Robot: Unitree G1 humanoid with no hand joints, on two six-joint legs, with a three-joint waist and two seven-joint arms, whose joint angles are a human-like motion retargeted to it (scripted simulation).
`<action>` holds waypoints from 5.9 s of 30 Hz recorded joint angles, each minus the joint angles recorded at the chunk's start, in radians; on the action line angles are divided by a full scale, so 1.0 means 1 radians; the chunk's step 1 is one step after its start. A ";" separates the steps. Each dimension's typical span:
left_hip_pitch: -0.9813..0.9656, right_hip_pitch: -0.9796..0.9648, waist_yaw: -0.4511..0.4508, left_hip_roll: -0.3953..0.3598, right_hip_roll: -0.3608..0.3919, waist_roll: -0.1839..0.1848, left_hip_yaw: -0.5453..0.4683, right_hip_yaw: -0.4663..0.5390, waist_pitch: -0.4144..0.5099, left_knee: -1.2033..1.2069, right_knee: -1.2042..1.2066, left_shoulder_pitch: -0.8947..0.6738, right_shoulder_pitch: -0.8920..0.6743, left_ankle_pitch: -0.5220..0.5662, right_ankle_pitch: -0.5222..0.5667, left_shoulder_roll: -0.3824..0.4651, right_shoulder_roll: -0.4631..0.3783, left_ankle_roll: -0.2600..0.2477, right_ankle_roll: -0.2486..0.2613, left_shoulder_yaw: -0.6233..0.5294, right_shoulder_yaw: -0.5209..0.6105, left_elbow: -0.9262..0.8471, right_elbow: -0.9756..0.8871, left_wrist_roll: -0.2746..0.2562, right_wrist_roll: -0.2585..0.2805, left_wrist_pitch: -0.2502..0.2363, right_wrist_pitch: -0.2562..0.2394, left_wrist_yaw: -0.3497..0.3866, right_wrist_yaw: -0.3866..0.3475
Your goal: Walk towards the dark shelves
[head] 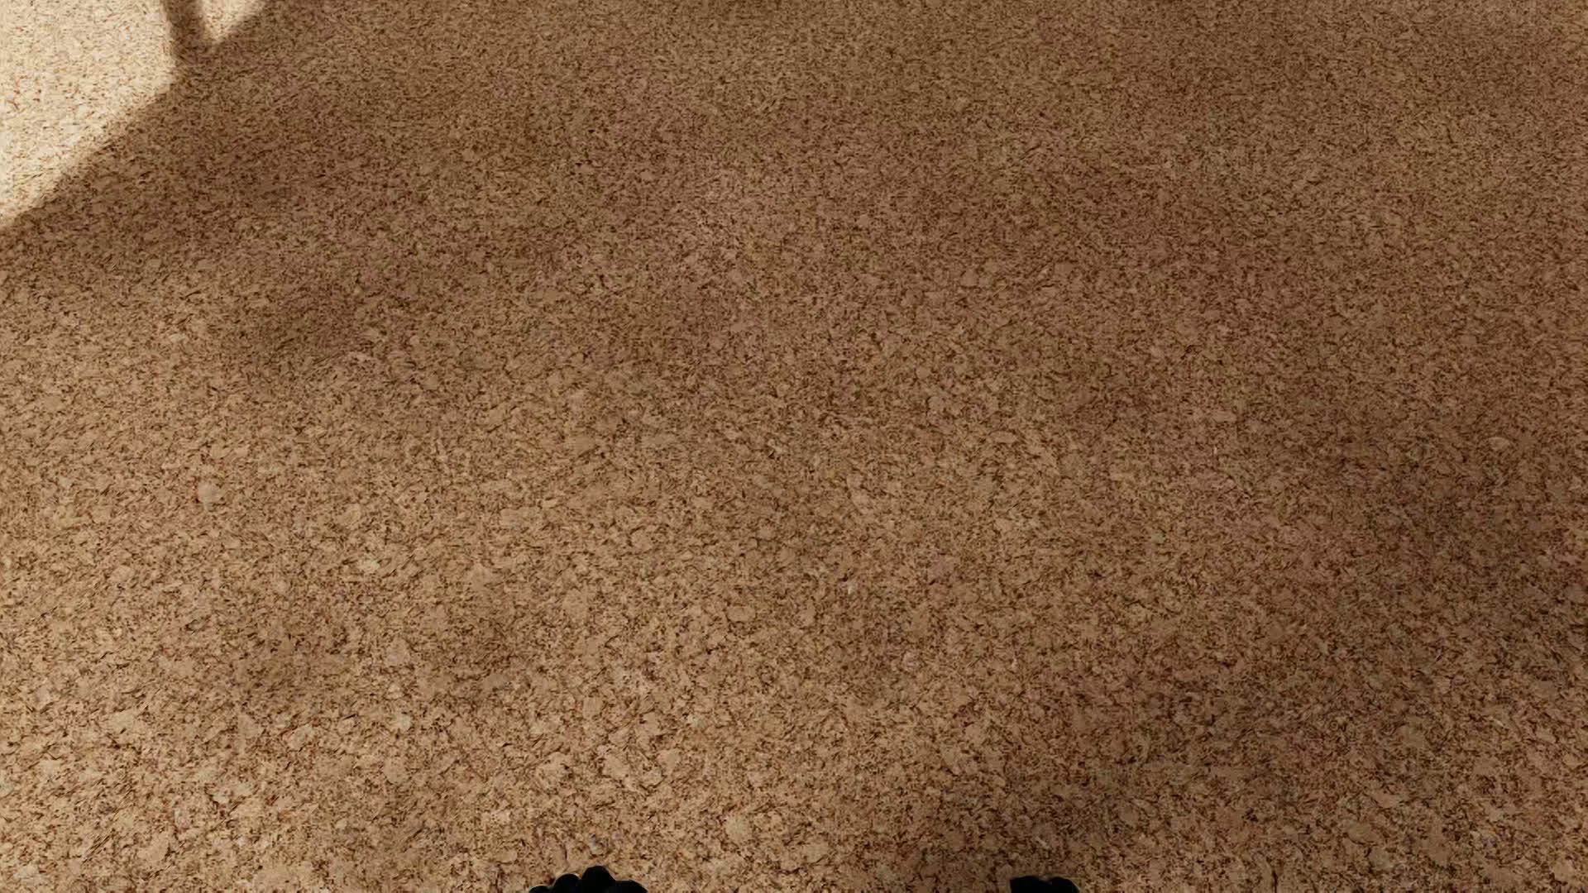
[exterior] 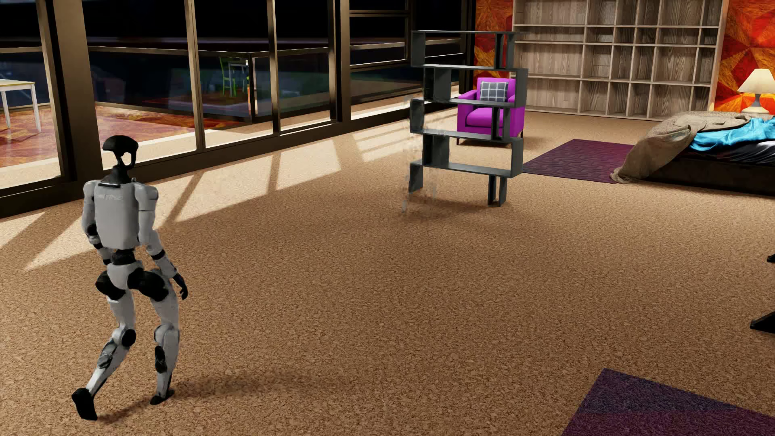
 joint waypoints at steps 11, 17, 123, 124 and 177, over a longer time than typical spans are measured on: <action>-0.328 0.443 0.109 -0.057 0.079 0.010 0.071 0.070 -0.030 -0.998 -0.166 0.235 -0.075 -0.269 -0.142 -0.034 -0.041 0.114 -0.006 0.348 0.092 -0.184 -0.126 0.023 -0.045 -0.038 -0.084 0.071 -0.088; -0.300 0.567 0.155 -0.160 -0.008 -0.058 0.048 0.136 -0.062 -0.782 0.005 0.227 -0.007 -0.127 0.084 -0.072 -0.047 0.207 0.100 0.389 0.059 -0.045 0.004 0.138 -0.020 -0.066 0.045 0.020 -0.023; 0.370 -0.140 0.045 -0.318 -0.233 -0.144 -0.018 0.058 -0.060 -0.823 -0.202 -0.118 0.154 -0.511 0.160 -0.171 -0.062 0.279 0.158 0.199 -0.024 -0.061 -0.126 0.152 -0.015 -0.213 0.041 0.117 0.087; 0.397 -0.129 0.041 -0.304 -0.226 -0.138 -0.025 0.049 -0.066 -0.813 -0.166 -0.105 0.151 -0.495 0.226 -0.170 -0.051 0.275 0.119 0.197 -0.030 -0.047 -0.117 0.149 -0.020 -0.203 0.045 0.116 0.086; 0.083 0.315 0.137 -0.239 -0.092 -0.107 -0.052 0.250 -0.120 -0.850 0.197 0.055 -0.021 -0.369 0.177 -0.130 -0.057 0.275 0.236 0.261 0.111 0.088 -0.021 0.168 -0.024 -0.050 0.018 -0.065 0.084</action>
